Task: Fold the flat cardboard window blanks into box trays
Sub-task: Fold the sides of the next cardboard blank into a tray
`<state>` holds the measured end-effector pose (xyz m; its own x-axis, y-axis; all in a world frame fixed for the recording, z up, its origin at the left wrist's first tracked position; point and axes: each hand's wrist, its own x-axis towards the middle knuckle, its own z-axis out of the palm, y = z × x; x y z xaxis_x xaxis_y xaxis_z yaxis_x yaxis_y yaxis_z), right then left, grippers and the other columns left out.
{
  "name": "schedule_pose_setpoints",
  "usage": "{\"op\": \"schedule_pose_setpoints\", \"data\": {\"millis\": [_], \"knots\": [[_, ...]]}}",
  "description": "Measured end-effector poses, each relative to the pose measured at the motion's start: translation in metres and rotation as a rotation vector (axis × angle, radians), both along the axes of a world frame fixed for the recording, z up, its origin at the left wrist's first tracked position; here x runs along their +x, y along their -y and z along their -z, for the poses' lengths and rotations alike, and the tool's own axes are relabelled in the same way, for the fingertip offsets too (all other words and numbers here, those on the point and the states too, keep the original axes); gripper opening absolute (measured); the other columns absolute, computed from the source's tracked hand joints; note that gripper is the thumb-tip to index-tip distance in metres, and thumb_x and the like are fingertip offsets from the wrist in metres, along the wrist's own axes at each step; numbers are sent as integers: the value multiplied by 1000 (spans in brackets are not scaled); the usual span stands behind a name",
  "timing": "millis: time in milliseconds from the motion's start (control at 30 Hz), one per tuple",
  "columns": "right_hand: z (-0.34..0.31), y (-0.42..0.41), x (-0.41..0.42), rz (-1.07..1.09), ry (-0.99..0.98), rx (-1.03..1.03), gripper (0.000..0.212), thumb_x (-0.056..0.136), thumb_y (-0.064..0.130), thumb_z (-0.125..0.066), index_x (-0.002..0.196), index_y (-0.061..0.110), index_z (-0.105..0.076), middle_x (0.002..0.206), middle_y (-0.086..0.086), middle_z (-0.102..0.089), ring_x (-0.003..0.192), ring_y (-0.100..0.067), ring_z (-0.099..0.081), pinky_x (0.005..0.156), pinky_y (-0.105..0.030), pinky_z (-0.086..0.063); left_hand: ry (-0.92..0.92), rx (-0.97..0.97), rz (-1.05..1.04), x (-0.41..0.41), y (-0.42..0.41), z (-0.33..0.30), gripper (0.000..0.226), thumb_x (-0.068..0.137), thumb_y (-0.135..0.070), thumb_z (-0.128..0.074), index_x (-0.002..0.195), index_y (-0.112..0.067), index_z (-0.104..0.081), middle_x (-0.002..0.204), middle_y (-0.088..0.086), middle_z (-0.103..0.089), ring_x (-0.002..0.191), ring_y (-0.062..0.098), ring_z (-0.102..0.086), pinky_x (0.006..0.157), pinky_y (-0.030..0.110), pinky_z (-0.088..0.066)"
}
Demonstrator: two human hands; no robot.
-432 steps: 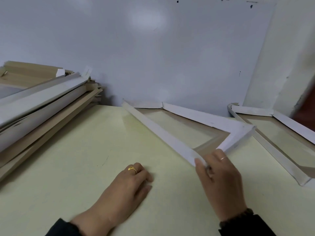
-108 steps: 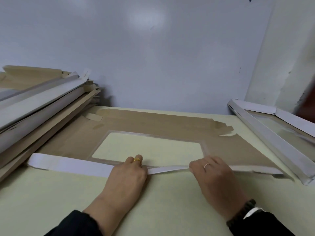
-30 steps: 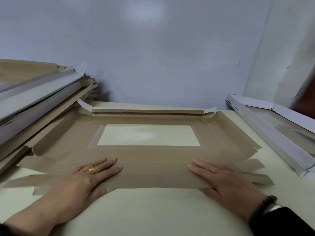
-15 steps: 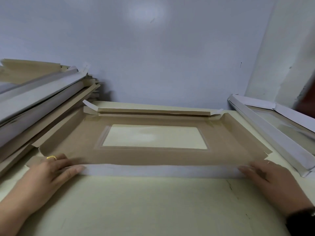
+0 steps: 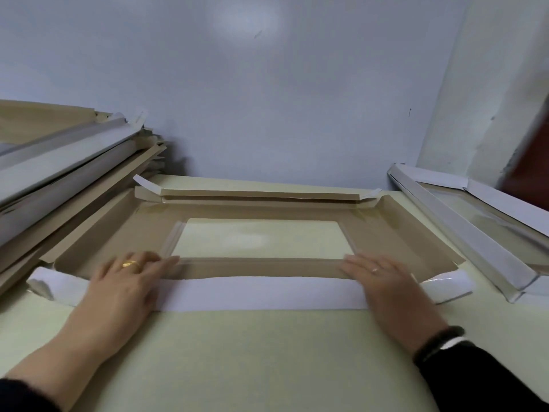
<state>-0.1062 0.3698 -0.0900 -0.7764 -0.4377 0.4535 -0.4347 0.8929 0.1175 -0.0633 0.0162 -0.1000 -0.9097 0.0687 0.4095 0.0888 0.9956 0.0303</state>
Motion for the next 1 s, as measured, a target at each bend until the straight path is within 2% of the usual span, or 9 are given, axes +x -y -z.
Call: {"op": "schedule_pose_setpoints", "data": {"millis": [67, 100, 167, 267, 367, 600, 767, 867, 1000], "knots": [[0, 33, 3, -143, 64, 32, 62, 64, 3, -28, 108, 17, -69, 114, 1, -67, 108, -23, -62, 91, -38, -48, 52, 79, 160, -5, -22, 0, 74, 66, 20, -47, 122, -27, -60, 128, 0, -56, 120, 25, -50, 94, 36, -35], [2, 50, 4, -211, 142, 48, 63, 68, 1, -30, 119, 19, -63, 126, 2, -60, 120, -22, -53, 101, -42, -40, 80, 130, 235, -8, -33, 2, 78, 69, 19, -44, 128, -31, -54, 138, -7, -46, 131, 18, -39, 103, 32, -29], [8, 78, 4, -328, 301, 29, 55, 86, 4, -33, 137, 22, -43, 146, 4, -37, 138, -18, -27, 114, -37, -13, 148, 194, 367, -13, -54, 9, 70, 83, 8, -42, 136, -37, -40, 145, -20, -28, 139, 3, -18, 110, 19, -14], [14, 98, 3, -349, 447, -51, 45, 99, 31, -33, 144, 27, -28, 153, 10, -19, 141, -5, -9, 113, -24, -1, 219, 239, 411, -18, -70, 16, 45, 99, -28, -37, 142, -35, -29, 147, -24, -22, 138, -5, -10, 108, 10, -6], [17, 86, -3, -347, 510, -60, 47, 99, 39, -33, 144, 33, -23, 153, 16, -15, 140, -1, -7, 112, -23, -1, 306, 200, 381, -20, -60, 19, 51, 95, -48, -34, 143, -40, -21, 147, -29, -14, 138, -8, -2, 112, 15, -2], [18, 18, -11, -256, 539, -176, 46, 95, 37, -45, 139, 35, -32, 143, 27, -20, 137, 4, -15, 111, -16, -11, 309, 374, 356, -11, -8, 11, 47, 78, -52, -50, 121, -54, -32, 134, -36, -25, 133, -11, -17, 114, 23, -16], [15, -33, -8, -150, 533, -317, 43, 88, 32, -58, 122, 47, -37, 134, 27, -33, 132, 6, -28, 112, -19, -18, 262, 498, 320, -6, 36, 13, 47, 65, -48, -63, 110, -58, -52, 128, -35, -41, 118, -29, -25, 97, -1, -17], [13, -59, -4, -49, 534, -375, 41, 84, 32, -62, 118, 47, -44, 129, 28, -40, 127, 6, -35, 108, -16, -21, 271, 517, 259, -6, 61, 16, 47, 59, -52, -68, 98, -72, -52, 121, -44, -44, 118, -28, -29, 104, 14, -23], [12, -82, 1, 74, 483, -395, 33, 83, 36, -60, 116, 41, -57, 124, 31, -44, 116, 3, -43, 98, -17, -28, 238, 425, 181, -6, 81, 21, 44, 57, -79, -61, 99, -70, -53, 120, -51, -40, 116, -24, -36, 98, 23, -34]]}}
